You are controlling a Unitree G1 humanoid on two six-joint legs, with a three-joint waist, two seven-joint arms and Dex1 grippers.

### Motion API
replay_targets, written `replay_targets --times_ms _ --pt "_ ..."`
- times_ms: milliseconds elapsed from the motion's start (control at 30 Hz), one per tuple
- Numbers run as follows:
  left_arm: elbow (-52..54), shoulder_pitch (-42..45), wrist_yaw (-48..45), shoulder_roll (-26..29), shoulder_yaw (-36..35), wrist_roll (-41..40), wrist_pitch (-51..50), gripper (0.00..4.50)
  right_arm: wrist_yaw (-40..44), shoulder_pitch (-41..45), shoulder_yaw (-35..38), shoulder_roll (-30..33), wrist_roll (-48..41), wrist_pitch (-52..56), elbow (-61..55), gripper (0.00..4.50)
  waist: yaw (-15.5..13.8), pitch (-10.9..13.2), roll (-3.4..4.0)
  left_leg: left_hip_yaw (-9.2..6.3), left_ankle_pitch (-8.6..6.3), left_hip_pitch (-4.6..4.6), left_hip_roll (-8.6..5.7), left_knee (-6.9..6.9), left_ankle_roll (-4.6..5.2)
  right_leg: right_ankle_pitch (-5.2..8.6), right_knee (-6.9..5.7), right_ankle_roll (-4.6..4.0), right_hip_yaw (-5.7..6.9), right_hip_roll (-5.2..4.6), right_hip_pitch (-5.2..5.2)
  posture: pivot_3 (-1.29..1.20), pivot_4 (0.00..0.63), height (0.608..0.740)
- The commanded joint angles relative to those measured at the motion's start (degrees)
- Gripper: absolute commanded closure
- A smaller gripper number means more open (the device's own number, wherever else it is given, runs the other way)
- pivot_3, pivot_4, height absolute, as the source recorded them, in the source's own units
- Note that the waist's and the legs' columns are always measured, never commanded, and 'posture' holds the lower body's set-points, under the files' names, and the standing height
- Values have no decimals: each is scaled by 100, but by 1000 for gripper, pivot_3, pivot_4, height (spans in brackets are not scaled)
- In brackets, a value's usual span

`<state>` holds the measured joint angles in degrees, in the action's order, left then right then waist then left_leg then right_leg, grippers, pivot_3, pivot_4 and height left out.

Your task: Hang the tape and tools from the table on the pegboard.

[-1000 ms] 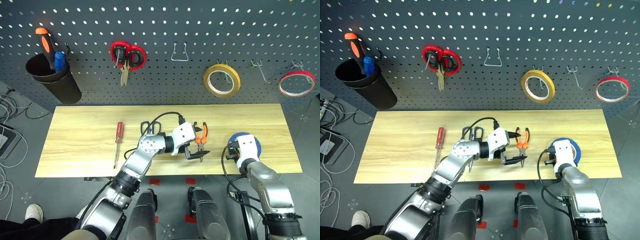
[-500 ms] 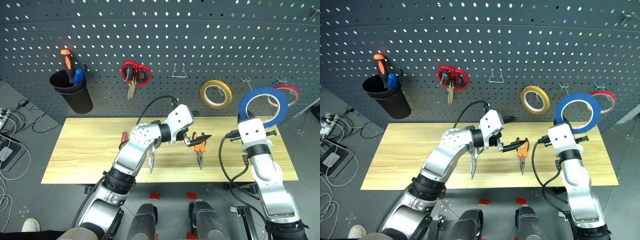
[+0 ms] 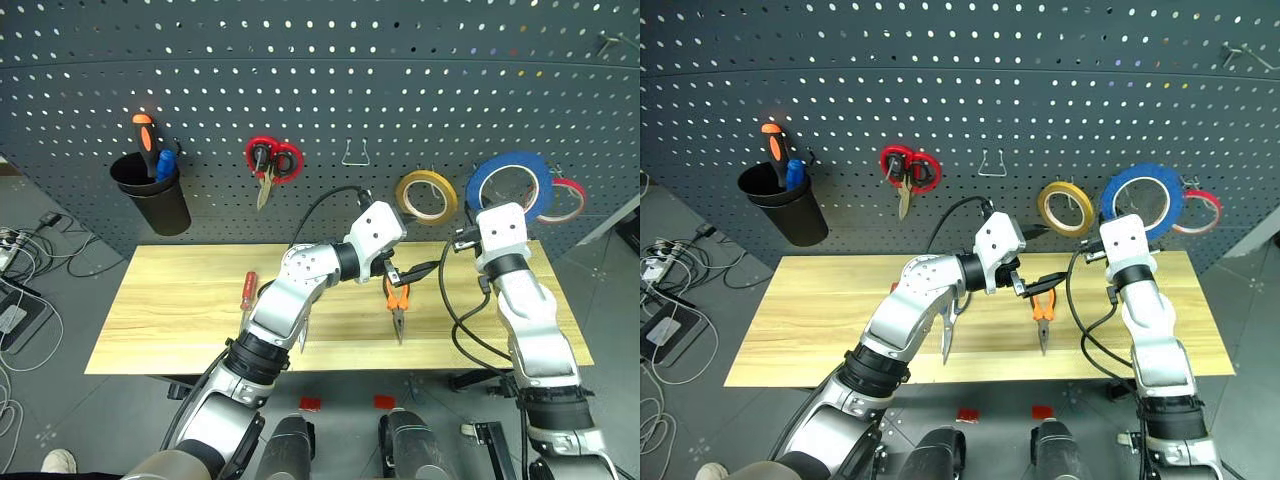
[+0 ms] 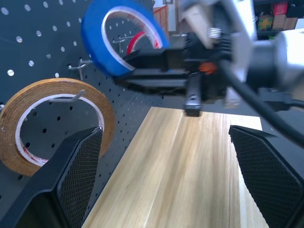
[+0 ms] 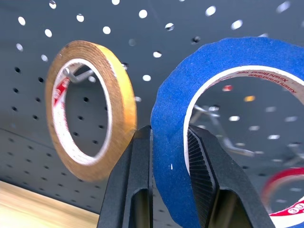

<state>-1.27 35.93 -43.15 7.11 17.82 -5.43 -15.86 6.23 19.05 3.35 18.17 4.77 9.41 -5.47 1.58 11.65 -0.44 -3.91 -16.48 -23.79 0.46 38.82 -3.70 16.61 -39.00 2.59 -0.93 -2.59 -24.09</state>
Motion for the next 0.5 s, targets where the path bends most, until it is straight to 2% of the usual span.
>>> replay_targets --times_ms 33,100,467,500 --pt "139 90 60 -8 -65 -58 29 0 83 150 216 -97 -338 125 25 3791 -3 -13 2 0 0 0 0 1 0 0 0 0 0 0 0 25 126 740" --pt "160 77 86 -1 -79 -57 14 0 86 140 250 -169 -430 245 47 3791 -5 -28 11 0 0 0 0 1 0 0 -1 0 0 0 0 32 130 740" --pt "188 -25 108 85 -64 -77 -50 0 -22 -313 305 -288 -396 659 -347 63 -7 -37 16 1 0 1 -1 3 2 0 -6 0 -2 0 0 26 153 740" --pt "188 -68 89 116 -55 -73 -41 0 -19 -401 306 -293 -405 732 -446 8 -6 -37 16 2 0 1 0 3 2 0 -6 0 -3 0 0 23 159 740"
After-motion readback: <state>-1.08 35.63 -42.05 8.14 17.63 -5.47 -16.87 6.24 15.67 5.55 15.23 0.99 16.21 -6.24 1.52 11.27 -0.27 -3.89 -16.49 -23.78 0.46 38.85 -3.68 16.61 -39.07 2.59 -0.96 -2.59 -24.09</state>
